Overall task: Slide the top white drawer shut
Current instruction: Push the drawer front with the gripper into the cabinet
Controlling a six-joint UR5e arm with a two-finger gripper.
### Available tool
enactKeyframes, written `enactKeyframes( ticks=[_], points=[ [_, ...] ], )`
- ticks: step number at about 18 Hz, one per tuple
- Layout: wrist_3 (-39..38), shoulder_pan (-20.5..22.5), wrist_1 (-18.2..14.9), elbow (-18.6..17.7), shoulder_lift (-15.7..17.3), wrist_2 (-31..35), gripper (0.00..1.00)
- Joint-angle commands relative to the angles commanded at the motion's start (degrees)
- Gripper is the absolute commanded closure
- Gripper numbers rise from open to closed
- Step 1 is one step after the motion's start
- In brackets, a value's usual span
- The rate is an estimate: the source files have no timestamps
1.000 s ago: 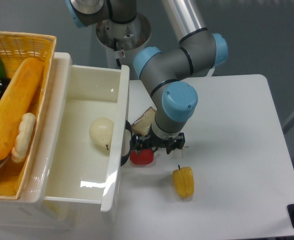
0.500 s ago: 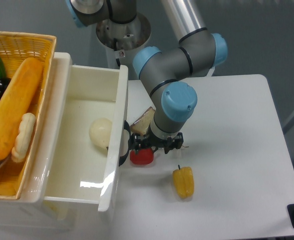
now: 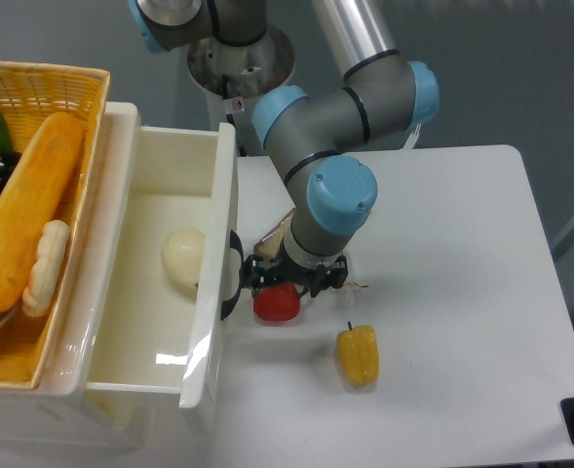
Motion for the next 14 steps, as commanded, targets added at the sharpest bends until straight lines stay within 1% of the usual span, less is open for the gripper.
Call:
enactKeyframes(
  ticks=[14],
  points=[
    [-0.52,-4.48,0.0,0.0,1.41,-0.79,0.0]
  ],
)
